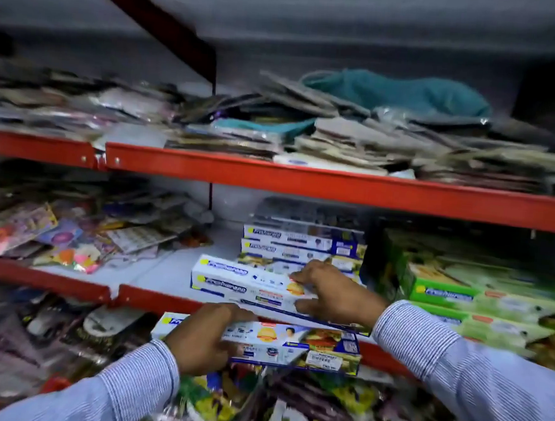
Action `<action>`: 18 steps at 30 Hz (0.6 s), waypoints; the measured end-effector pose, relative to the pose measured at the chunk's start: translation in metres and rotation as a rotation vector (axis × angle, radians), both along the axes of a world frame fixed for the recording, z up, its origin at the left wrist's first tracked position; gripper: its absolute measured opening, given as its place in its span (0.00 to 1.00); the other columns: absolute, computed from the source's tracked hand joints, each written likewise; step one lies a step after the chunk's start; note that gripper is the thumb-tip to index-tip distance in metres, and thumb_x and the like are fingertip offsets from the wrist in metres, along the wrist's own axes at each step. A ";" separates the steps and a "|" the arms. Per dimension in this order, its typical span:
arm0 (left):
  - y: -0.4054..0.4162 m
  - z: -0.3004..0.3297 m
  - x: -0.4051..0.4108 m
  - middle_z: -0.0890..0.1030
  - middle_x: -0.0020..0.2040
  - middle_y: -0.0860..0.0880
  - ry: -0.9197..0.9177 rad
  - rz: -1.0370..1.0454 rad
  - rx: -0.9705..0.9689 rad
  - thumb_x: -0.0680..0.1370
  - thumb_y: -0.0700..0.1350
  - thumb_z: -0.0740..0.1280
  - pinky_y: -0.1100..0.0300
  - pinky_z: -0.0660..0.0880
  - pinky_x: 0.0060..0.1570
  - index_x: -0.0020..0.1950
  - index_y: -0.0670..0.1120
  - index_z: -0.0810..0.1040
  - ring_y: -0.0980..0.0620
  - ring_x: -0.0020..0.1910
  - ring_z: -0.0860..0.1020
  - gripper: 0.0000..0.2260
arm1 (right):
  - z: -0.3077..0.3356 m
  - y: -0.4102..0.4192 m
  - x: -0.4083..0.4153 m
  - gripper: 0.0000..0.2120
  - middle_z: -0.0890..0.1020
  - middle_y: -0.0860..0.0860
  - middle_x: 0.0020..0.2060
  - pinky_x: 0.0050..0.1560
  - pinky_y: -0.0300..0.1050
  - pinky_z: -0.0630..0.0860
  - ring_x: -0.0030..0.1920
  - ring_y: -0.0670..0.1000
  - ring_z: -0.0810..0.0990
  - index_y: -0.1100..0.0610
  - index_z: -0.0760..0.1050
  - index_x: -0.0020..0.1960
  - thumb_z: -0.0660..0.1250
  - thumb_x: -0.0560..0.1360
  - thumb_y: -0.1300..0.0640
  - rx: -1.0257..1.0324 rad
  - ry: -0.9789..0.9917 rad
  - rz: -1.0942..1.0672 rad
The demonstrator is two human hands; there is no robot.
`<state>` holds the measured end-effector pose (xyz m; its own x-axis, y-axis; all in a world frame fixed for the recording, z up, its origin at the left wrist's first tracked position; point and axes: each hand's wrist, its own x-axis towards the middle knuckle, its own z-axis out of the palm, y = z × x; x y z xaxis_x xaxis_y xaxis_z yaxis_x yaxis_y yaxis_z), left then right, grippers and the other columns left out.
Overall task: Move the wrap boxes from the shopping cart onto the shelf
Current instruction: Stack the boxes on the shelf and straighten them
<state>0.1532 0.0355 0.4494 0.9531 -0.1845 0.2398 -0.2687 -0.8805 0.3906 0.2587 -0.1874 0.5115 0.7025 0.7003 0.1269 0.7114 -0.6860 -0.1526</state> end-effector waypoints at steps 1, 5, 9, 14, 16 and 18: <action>0.000 0.007 0.011 0.78 0.64 0.52 0.007 0.009 0.013 0.71 0.43 0.71 0.68 0.68 0.61 0.67 0.51 0.75 0.52 0.64 0.75 0.24 | 0.006 -0.001 0.010 0.27 0.73 0.58 0.61 0.61 0.48 0.70 0.63 0.59 0.72 0.58 0.68 0.71 0.68 0.75 0.50 -0.002 -0.002 -0.019; -0.004 0.022 0.047 0.77 0.66 0.53 0.011 0.025 0.022 0.71 0.44 0.72 0.62 0.70 0.65 0.67 0.53 0.74 0.53 0.66 0.73 0.25 | 0.020 -0.001 0.047 0.22 0.71 0.61 0.63 0.63 0.48 0.68 0.67 0.61 0.68 0.61 0.72 0.67 0.69 0.75 0.55 -0.005 0.018 -0.075; -0.004 0.027 0.079 0.75 0.67 0.52 0.028 0.035 0.026 0.72 0.45 0.73 0.61 0.69 0.66 0.67 0.54 0.74 0.52 0.67 0.72 0.24 | 0.022 0.004 0.092 0.24 0.69 0.61 0.68 0.67 0.50 0.67 0.68 0.61 0.69 0.61 0.68 0.71 0.67 0.78 0.54 -0.041 0.047 -0.142; -0.001 0.025 0.114 0.77 0.65 0.55 0.045 0.025 0.010 0.70 0.49 0.74 0.58 0.72 0.65 0.65 0.57 0.75 0.54 0.65 0.74 0.24 | 0.003 0.009 0.134 0.27 0.67 0.59 0.72 0.70 0.48 0.65 0.71 0.59 0.66 0.58 0.66 0.73 0.68 0.77 0.53 -0.023 0.108 -0.188; 0.002 0.022 0.125 0.76 0.67 0.54 0.049 0.030 0.003 0.69 0.52 0.74 0.56 0.72 0.66 0.65 0.59 0.74 0.53 0.67 0.73 0.25 | -0.003 0.010 0.141 0.26 0.69 0.59 0.71 0.69 0.48 0.66 0.70 0.59 0.68 0.58 0.68 0.72 0.69 0.76 0.54 0.018 0.092 -0.188; 0.002 0.022 0.135 0.75 0.69 0.53 0.050 0.029 -0.003 0.70 0.51 0.75 0.54 0.71 0.67 0.66 0.59 0.73 0.53 0.69 0.71 0.25 | -0.007 0.011 0.150 0.23 0.75 0.58 0.65 0.63 0.44 0.71 0.63 0.57 0.75 0.61 0.74 0.67 0.72 0.74 0.56 0.098 0.064 -0.198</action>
